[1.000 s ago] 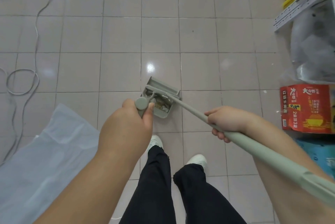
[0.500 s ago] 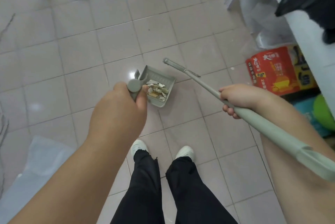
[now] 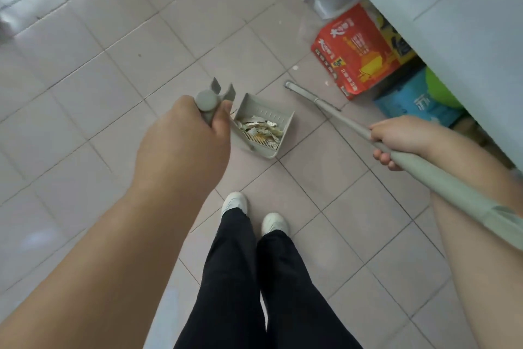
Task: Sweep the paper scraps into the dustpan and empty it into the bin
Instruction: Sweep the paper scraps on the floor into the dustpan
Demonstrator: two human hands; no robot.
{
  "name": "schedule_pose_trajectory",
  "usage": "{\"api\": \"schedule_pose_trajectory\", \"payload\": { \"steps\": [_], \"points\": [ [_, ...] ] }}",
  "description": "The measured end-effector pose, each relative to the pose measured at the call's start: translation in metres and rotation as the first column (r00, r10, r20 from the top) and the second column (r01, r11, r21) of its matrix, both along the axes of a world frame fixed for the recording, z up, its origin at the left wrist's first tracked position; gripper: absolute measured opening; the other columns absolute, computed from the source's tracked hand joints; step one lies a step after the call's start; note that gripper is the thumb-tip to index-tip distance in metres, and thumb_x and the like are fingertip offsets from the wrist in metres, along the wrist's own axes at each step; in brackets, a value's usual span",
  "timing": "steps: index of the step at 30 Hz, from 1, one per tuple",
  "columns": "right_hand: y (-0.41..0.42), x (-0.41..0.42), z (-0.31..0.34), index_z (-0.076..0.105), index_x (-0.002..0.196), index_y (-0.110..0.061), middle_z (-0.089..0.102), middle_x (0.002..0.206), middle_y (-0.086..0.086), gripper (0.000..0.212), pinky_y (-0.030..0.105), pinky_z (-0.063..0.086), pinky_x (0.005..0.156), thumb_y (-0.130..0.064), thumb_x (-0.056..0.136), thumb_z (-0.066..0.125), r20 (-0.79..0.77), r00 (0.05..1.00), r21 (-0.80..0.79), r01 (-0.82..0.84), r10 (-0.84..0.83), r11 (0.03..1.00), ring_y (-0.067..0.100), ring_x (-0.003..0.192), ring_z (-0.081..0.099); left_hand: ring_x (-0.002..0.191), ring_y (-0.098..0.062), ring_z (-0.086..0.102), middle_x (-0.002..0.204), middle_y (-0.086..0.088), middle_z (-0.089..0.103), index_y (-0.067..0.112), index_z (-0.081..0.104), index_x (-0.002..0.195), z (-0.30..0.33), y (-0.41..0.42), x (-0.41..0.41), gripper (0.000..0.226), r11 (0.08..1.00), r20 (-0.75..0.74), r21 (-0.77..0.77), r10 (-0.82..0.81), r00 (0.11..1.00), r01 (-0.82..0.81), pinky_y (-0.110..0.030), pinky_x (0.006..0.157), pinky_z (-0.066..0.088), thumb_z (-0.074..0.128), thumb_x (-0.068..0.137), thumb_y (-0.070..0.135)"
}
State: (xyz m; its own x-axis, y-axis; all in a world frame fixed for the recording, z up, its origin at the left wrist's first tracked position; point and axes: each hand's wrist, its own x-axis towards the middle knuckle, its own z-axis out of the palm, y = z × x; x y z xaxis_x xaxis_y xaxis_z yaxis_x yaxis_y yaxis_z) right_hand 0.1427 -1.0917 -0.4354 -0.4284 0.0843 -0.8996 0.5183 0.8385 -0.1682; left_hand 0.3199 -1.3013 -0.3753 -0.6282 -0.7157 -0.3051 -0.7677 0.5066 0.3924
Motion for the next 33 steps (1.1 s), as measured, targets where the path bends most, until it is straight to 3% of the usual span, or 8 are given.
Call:
{"api": "schedule_pose_trajectory", "payload": {
  "steps": [3,8,12,20,22,25,28,33],
  "points": [
    [0.003,-0.017,-0.003,0.049,0.127,-0.008,0.046,0.064,0.010,0.036,0.012,0.037,0.028,-0.011,0.094,0.034,-0.009,0.998,-0.003,0.061,-0.061,0.998,0.014,0.035,0.043,0.071,-0.031,0.051,0.070,-0.001,0.052,0.012,0.047,0.086,-0.002,-0.002,-0.028,0.042,0.998,0.017,0.021,-0.061,0.998,0.060,-0.033,0.057,0.034,0.034,0.092,0.051],
    [-0.011,-0.050,-0.014,0.045,0.083,-0.005,0.045,0.063,0.008,0.017,0.010,0.036,0.027,-0.012,0.095,0.035,-0.019,0.987,0.013,0.161,-0.161,0.987,0.010,0.023,0.040,0.057,-0.022,0.043,0.064,0.002,0.046,0.016,0.039,0.075,-0.006,-0.011,-0.066,0.040,0.987,0.056,0.007,-0.161,0.985,0.160,-0.028,0.045,0.025,0.034,0.092,0.052],
    [-0.033,-0.070,-0.035,0.042,0.077,-0.007,0.045,0.062,0.007,0.022,0.012,0.036,0.027,-0.014,0.096,0.034,-0.033,0.978,0.028,0.207,-0.206,0.978,0.013,0.045,0.039,0.054,-0.018,0.042,0.063,0.001,0.047,0.019,0.034,0.068,-0.010,-0.019,-0.088,0.041,0.977,0.074,-0.002,-0.211,0.975,0.212,-0.028,0.044,0.025,0.034,0.092,0.052],
    [-0.056,-0.050,-0.064,0.050,0.071,-0.001,0.051,0.060,0.017,0.027,0.039,0.046,0.066,-0.007,0.089,0.032,0.031,0.997,-0.005,0.073,-0.073,0.997,0.028,0.062,0.052,0.065,-0.031,0.047,0.065,0.000,0.045,0.011,0.040,0.081,-0.014,-0.029,-0.117,0.042,0.967,0.091,-0.026,-0.251,0.964,0.254,-0.033,0.055,0.033,0.034,0.092,0.051],
    [-0.050,-0.037,-0.059,0.053,0.078,0.000,0.052,0.059,0.019,0.026,0.041,0.046,0.067,-0.008,0.090,0.032,0.061,0.998,-0.022,0.025,-0.023,0.999,0.030,0.062,0.052,0.064,-0.031,0.047,0.065,-0.002,0.047,0.011,0.039,0.080,-0.014,-0.032,-0.120,0.043,0.966,0.093,-0.025,-0.255,0.963,0.258,-0.033,0.051,0.031,0.034,0.092,0.051],
    [-0.038,-0.028,-0.044,0.054,0.110,-0.011,0.050,0.056,0.013,0.028,0.024,0.043,0.049,-0.013,0.093,0.032,0.065,0.997,-0.058,0.054,-0.050,0.997,0.021,0.046,0.045,0.062,-0.031,0.047,0.065,-0.004,0.049,0.011,0.039,0.079,-0.011,-0.037,-0.120,0.043,0.968,0.098,-0.018,-0.249,0.963,0.252,-0.031,0.047,0.027,0.033,0.092,0.052],
    [-0.039,-0.029,-0.023,0.048,0.116,-0.028,0.050,0.058,0.010,0.030,0.014,0.038,0.036,-0.013,0.094,0.035,0.033,0.994,-0.102,0.106,-0.103,0.989,0.015,0.037,0.043,0.056,-0.026,0.045,0.063,-0.003,0.048,0.017,0.033,0.068,-0.009,-0.046,-0.119,0.042,0.971,0.095,-0.023,-0.234,0.968,0.237,-0.030,0.045,0.026,0.033,0.091,0.052],
    [-0.073,-0.053,-0.020,0.051,0.121,-0.021,0.052,0.058,0.011,0.035,0.024,0.041,0.045,-0.011,0.093,0.032,-0.061,0.996,-0.150,0.056,-0.066,0.987,0.020,0.044,0.046,0.059,-0.028,0.043,0.062,-0.001,0.045,0.014,0.036,0.074,-0.009,-0.065,-0.117,0.040,0.979,0.098,-0.050,-0.192,0.976,0.197,-0.030,0.046,0.024,0.035,0.092,0.049]
  ]
}}
